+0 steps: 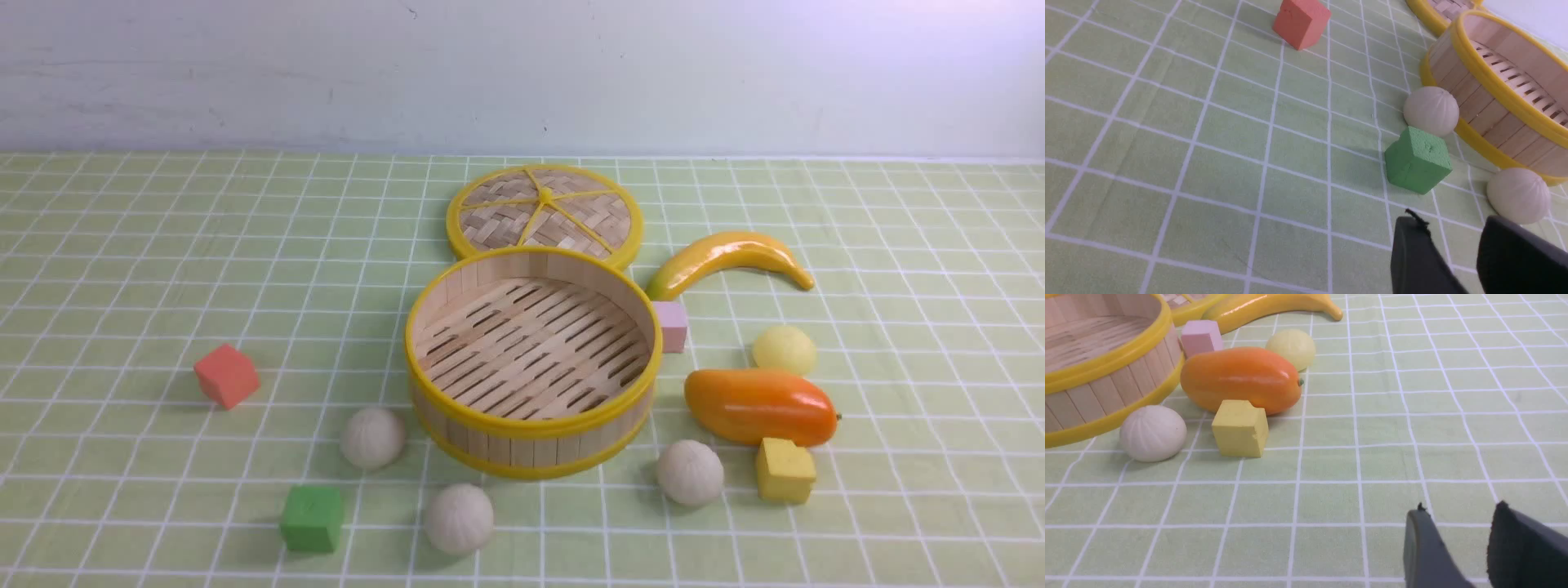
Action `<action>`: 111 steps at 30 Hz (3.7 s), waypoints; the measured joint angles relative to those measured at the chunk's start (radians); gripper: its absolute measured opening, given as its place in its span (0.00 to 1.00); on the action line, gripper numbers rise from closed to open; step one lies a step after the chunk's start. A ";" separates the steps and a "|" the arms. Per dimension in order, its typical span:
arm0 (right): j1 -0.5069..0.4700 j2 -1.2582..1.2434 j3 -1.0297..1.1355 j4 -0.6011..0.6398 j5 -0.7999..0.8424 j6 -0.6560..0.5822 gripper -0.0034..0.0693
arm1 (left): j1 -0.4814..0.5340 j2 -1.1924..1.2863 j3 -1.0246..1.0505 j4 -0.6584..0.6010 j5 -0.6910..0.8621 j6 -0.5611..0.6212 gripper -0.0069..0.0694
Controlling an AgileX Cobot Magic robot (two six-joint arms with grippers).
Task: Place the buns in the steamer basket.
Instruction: Use the left arm to grab a steamed stuffed bun
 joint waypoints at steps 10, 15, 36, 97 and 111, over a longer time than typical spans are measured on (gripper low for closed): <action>0.000 0.000 0.000 0.000 0.000 0.000 0.38 | 0.000 0.000 0.000 0.000 0.000 0.000 0.40; 0.000 0.000 0.000 0.000 0.000 0.000 0.38 | 0.000 0.000 0.000 0.000 0.000 0.000 0.40; 0.000 0.000 0.000 0.000 0.000 0.000 0.38 | -0.003 0.000 -0.015 -0.422 -0.387 -0.276 0.40; 0.000 0.000 0.000 0.000 0.000 0.000 0.38 | -0.261 1.879 -1.344 0.154 0.363 0.147 0.46; 0.000 0.000 0.000 0.000 0.000 0.000 0.38 | -0.261 1.913 -1.346 0.158 0.363 0.147 0.31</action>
